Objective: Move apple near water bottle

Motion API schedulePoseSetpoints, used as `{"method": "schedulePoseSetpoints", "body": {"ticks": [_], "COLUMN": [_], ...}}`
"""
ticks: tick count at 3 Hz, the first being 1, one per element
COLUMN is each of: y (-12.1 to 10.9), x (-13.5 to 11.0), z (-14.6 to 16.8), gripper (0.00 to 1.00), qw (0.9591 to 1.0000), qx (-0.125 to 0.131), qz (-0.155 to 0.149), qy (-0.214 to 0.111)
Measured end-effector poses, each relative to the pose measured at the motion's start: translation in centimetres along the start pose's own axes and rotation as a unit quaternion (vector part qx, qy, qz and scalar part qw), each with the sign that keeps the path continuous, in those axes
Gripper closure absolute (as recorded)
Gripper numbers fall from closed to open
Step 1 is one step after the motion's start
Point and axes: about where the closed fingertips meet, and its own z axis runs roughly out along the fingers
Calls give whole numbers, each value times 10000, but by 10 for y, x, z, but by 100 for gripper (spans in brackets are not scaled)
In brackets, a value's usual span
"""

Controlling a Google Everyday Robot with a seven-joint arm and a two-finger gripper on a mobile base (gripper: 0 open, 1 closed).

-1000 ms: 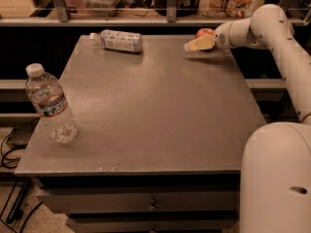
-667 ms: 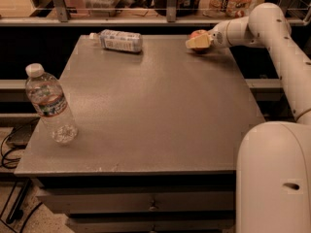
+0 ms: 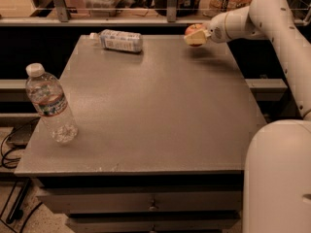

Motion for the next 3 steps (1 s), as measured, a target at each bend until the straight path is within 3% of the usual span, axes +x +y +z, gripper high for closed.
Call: {"method": "schedulePoseSetpoints", "body": {"ticks": [1,3], "y": [56,60], "x": [-25,-26], "z": [-32,-28], "gripper": [100,100], "qw": [9960,9957], "qx": [-556,-604], "qz": [-683,-693], "qy": [129,142]}}
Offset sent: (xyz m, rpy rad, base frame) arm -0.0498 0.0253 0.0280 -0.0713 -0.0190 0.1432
